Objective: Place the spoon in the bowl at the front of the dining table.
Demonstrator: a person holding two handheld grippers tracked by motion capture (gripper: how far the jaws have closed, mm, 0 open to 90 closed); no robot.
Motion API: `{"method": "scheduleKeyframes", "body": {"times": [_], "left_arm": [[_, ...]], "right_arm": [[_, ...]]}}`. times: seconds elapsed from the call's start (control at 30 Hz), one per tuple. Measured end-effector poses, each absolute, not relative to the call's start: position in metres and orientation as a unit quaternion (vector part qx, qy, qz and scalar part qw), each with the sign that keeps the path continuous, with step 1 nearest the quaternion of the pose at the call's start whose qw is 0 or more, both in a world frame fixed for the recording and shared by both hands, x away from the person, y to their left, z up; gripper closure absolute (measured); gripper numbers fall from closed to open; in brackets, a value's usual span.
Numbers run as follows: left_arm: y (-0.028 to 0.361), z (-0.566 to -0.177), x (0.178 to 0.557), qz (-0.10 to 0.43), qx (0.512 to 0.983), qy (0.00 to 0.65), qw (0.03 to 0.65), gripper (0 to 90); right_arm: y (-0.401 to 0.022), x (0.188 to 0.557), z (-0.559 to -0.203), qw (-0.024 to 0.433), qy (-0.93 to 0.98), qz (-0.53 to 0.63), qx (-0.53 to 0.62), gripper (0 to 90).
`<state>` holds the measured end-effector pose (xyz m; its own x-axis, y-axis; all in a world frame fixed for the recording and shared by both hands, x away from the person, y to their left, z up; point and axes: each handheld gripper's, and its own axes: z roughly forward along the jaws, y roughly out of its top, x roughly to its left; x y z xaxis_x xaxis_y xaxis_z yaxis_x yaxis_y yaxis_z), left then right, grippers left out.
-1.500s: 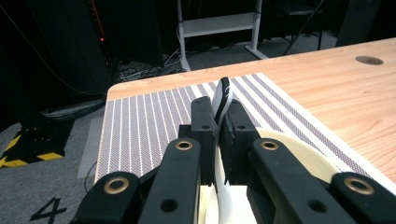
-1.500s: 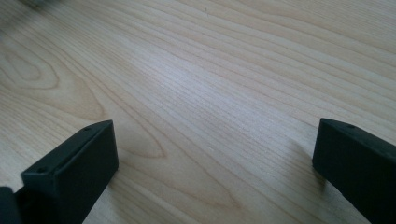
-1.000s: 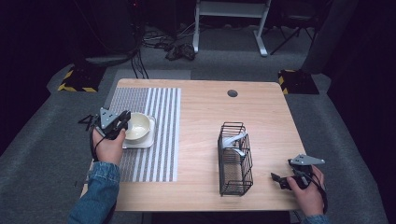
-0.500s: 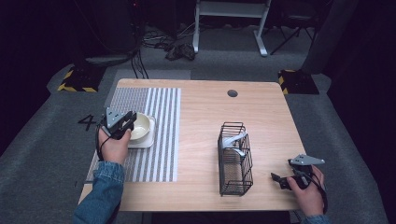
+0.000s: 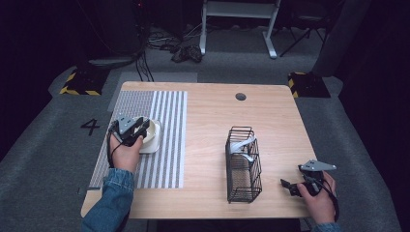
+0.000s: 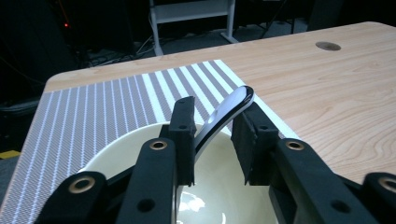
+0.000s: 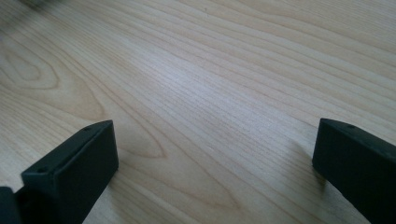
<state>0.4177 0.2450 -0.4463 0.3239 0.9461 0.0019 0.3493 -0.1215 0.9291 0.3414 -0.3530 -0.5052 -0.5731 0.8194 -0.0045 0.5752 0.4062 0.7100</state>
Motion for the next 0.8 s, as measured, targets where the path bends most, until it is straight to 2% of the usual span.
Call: {"method": "scheduleKeyframes", "body": {"times": [0.37, 0.8], "left_arm": [[0.231, -0.449, 0.417, 0.31, 0.677, 0.478, 0.466, 61.7], [0.22, -0.454, 0.417, 0.3, 0.685, 0.473, 0.466, 59.0]], "right_arm": [[-0.353, 0.341, -0.505, 0.18, 0.819, 0.34, 0.426, 0.3], [-0.353, 0.341, -0.505, 0.18, 0.819, 0.34, 0.426, 0.3]]}}
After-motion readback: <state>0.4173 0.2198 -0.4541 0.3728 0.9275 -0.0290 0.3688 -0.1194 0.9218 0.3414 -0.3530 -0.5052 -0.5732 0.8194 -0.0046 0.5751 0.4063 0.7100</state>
